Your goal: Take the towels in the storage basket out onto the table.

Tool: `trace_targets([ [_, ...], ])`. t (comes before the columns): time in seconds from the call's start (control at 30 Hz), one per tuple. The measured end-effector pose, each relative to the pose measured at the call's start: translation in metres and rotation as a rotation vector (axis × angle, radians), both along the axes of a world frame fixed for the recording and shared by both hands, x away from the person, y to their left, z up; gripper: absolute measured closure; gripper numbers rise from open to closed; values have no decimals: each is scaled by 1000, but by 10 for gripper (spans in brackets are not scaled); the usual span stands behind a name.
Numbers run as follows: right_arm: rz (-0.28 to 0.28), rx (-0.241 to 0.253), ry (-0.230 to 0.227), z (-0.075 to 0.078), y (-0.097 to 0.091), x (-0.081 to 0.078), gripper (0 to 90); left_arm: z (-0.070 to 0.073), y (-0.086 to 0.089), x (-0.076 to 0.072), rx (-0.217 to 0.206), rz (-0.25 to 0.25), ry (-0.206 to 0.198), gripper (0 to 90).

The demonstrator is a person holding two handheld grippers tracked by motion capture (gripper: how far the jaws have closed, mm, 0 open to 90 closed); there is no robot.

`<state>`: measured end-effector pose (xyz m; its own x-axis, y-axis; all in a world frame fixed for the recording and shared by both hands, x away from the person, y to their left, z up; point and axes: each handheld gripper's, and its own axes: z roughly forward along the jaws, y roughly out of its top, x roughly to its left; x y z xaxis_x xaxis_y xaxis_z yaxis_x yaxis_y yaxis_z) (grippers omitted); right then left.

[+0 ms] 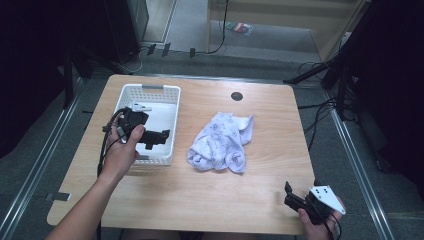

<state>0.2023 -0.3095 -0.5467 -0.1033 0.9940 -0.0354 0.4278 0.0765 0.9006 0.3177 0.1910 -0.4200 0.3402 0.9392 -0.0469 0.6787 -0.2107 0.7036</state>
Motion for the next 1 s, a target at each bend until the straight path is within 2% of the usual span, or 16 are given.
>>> trace_targets([
  [0.2, -1, 1, 1, 0, 0, 0, 53, -9, 26, -18, -35, 41, -42, 2],
  [0.4, -1, 0, 3, 0, 0, 0, 53, -18, 49, -36, -24, 75, -93, 2],
  [0.53, -1, -1, 4, 0, 0, 0, 53, -24, 65, -45, -36, 105, -127, 3],
  [0.63, -1, -1, 5, 0, 0, 1, 53, -29, 75, -55, -42, 110, -150, 2],
  [1.0, -1, -1, 9, 0, 0, 1, 53, -55, 112, -90, -70, 163, -229, 3],
])
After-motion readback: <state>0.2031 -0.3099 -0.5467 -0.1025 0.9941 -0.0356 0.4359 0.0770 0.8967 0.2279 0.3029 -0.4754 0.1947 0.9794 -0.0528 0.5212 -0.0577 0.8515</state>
